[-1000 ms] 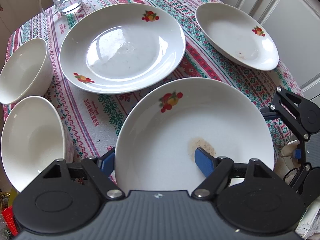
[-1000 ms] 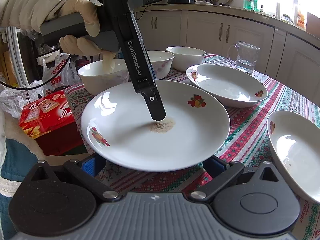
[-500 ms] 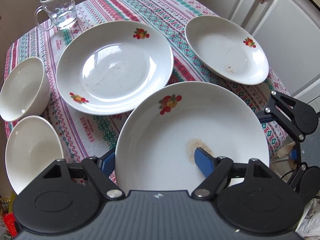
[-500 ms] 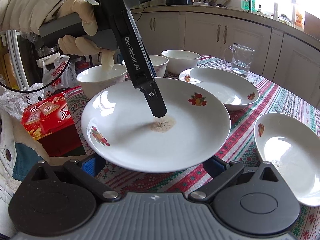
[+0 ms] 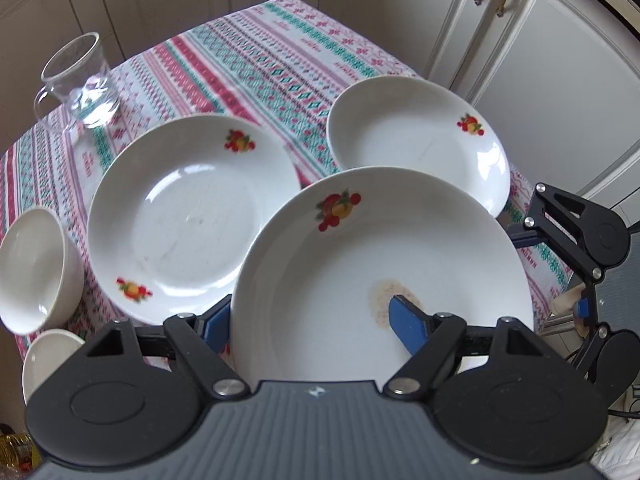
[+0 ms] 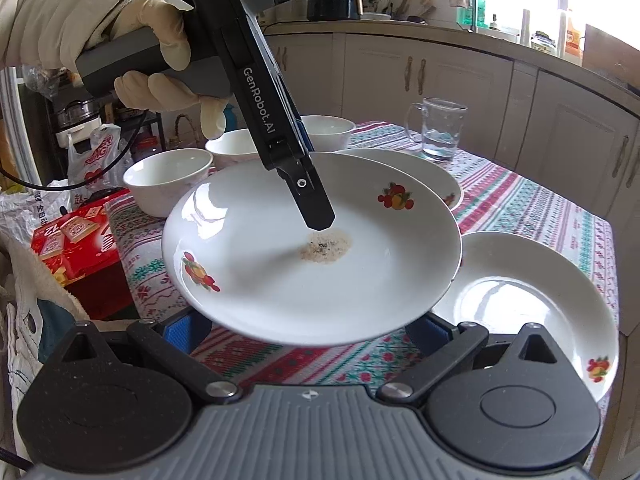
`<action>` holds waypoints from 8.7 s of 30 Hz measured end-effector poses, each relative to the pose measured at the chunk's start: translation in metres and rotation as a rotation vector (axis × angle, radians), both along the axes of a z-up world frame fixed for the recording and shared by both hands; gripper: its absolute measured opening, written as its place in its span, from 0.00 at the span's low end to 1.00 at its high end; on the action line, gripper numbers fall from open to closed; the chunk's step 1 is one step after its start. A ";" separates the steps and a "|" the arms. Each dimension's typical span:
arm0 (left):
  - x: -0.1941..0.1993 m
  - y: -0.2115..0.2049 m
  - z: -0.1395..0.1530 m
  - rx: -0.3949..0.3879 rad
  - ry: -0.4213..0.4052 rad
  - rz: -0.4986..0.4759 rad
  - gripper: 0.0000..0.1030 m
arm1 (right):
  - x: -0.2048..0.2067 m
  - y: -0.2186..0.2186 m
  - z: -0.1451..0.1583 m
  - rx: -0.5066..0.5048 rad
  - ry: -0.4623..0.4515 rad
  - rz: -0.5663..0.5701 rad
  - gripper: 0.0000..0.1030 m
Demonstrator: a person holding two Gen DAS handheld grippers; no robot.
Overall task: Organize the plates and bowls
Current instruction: 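Carry the stained plate with the left tool over the other fruit-motif plate, then lower the stained plate with the left tool onto the other plate, then open the left tool to release the stacked plate, then withdraw the left tool up and away from the plate stack, then reach the right tool to the fruit-motif plate and grip its rim, then lift the fruit-motif plate off the tablecloth with the right tool, then carry the plate with the right tool over the stained plate stack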
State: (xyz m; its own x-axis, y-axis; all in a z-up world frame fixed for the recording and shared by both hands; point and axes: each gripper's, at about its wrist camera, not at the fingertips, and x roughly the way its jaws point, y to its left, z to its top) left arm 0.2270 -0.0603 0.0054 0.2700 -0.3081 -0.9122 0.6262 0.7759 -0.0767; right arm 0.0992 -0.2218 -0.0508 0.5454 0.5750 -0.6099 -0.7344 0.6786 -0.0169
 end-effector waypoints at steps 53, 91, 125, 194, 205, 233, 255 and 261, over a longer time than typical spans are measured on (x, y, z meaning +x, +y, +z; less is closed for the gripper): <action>0.086 -0.142 -0.032 -0.034 0.039 -0.217 0.78 | 0.031 -0.102 0.004 0.000 0.071 -0.323 1.00; 0.086 -0.138 -0.019 -0.007 -0.055 -0.205 0.81 | 0.036 -0.099 -0.002 -0.003 0.075 -0.372 1.00; -0.081 -0.023 -0.027 -0.010 -0.488 0.379 0.93 | -0.035 -0.057 0.029 -0.003 -0.067 -0.348 1.00; -0.027 0.023 -0.086 -0.117 -0.453 0.624 1.00 | 0.302 0.099 0.012 -0.186 0.363 0.229 1.00; -0.025 0.023 -0.086 -0.118 -0.453 0.620 1.00 | 0.337 0.105 -0.005 -0.100 0.580 0.347 1.00; -0.026 0.017 -0.082 -0.052 -0.489 0.556 0.99 | 0.344 0.114 -0.013 -0.121 0.693 0.396 1.00; -0.057 0.005 -0.054 -0.046 -0.557 0.428 0.99 | 0.302 0.074 0.021 -0.080 0.627 0.331 1.00; -0.067 -0.003 -0.046 -0.054 -0.575 0.387 0.99 | 0.286 0.058 0.033 -0.067 0.602 0.304 1.00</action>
State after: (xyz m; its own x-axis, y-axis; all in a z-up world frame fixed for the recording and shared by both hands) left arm 0.1602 -0.0629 -0.0405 0.8053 -0.1331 -0.5778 0.2578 0.9562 0.1390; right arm 0.3850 -0.1639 -0.0174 -0.0803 0.5990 -0.7967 -0.7870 0.4525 0.4195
